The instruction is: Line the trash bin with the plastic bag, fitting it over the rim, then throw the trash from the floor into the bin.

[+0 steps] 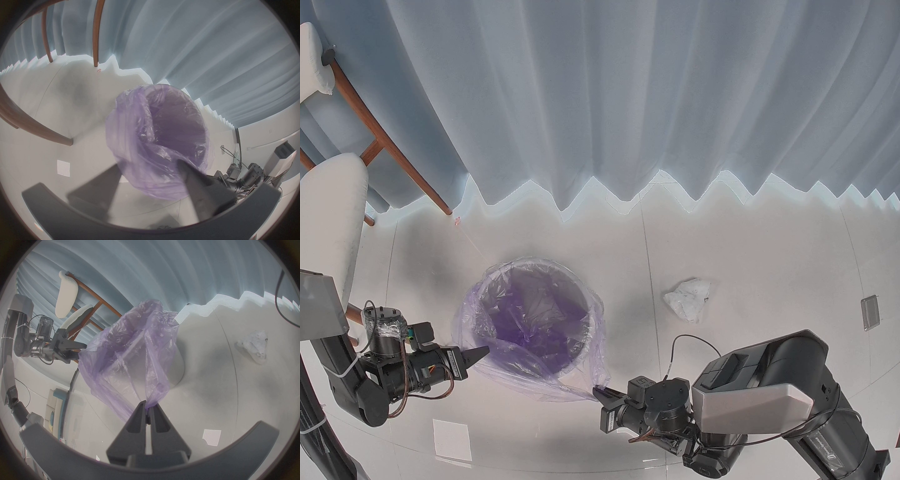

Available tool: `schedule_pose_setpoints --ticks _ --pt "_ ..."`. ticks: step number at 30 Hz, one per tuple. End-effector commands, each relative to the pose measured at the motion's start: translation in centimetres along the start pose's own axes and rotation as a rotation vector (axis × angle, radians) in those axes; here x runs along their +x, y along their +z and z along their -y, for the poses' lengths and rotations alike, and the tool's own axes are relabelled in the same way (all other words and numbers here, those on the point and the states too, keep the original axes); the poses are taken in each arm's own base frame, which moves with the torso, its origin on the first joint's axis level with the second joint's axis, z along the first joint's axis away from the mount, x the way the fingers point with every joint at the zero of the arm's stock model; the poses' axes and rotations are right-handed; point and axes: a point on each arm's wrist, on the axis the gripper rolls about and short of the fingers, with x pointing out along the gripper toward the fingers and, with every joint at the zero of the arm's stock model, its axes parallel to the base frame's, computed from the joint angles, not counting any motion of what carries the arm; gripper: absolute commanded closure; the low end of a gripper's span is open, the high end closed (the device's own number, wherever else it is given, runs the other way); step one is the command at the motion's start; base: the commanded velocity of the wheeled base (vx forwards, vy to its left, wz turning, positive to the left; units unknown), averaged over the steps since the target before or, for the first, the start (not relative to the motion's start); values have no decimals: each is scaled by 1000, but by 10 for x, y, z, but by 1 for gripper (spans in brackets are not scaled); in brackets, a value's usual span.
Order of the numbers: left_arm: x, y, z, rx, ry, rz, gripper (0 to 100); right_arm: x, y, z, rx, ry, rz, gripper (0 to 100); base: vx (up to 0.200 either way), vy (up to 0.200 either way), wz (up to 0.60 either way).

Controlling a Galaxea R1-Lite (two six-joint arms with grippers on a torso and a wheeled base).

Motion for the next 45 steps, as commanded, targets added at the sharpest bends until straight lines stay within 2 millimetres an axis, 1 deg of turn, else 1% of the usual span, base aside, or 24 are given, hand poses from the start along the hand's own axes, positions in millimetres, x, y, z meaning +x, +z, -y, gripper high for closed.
schedule_pose_setpoints --ticks 1,4,7,8,10,11,14,15,16,17,18,19,24,26,27,28,30,35,37,43,45 --pt "3 3 -3 -2 5 2 100 0 2 0 2 4 18 100 0 0 0" --pt "-7 -8 -3 1 24 -37 100 0 2 0 2 4 17 100 0 0 0" --pt "-15 -15 -10 6 59 -62 100 0 1 0 1 4 13 100 0 0 0" --pt "-19 -18 -16 11 84 -72 100 0 0 0 0 4 10 100 0 0 0" --pt "-20 -21 -22 19 106 -87 100 0 -2 0 -1 5 7 100 0 0 0" --pt "-19 -27 -28 24 123 -113 100 0 -4 0 -1 5 2 100 0 0 0" --pt "-14 -39 -38 50 183 -170 100 1 -8 -3 -8 13 -9 100 0 0 0" --pt "-13 -40 -39 56 189 -175 100 1 -9 -4 -8 14 -11 100 0 0 0" --pt "-7 -48 -46 95 214 -216 100 1 -12 -3 -9 12 -16 100 0 0 0" --pt "-4 -50 -48 113 219 -223 100 1 -12 -3 -10 11 -18 100 0 0 0" --pt "-4 -50 -48 113 219 -223 100 1 -12 -3 -10 11 -18 100 0 0 0" --pt "3 -52 -51 144 221 -212 100 2 -15 -2 -9 9 -24 100 0 0 0" --pt "26 -50 -58 177 274 -174 100 6 -12 -1 -2 -1 -4 100 0 0 0" --pt "26 -50 -58 177 274 -174 100 6 -12 -1 -2 -1 -4 100 0 0 0" --pt "37 -50 -65 176 297 -165 100 11 -12 1 4 -26 18 100 0 0 0" --pt "40 -50 -67 178 295 -161 100 13 -10 2 8 -30 31 100 0 0 0" --pt "44 -50 -69 176 283 -156 100 15 -7 7 13 -45 44 100 0 0 0" --pt "45 -51 -68 176 275 -139 100 16 -6 11 18 -57 50 100 0 0 0" --pt "47 -54 -70 179 276 -138 100 18 -3 16 27 -71 61 100 0 0 0" --pt "52 -58 -72 199 276 -115 100 18 -3 17 28 -75 62 100 0 0 0" --pt "54 -63 -70 208 272 -117 100 18 -2 20 31 -94 69 100 0 0 0"
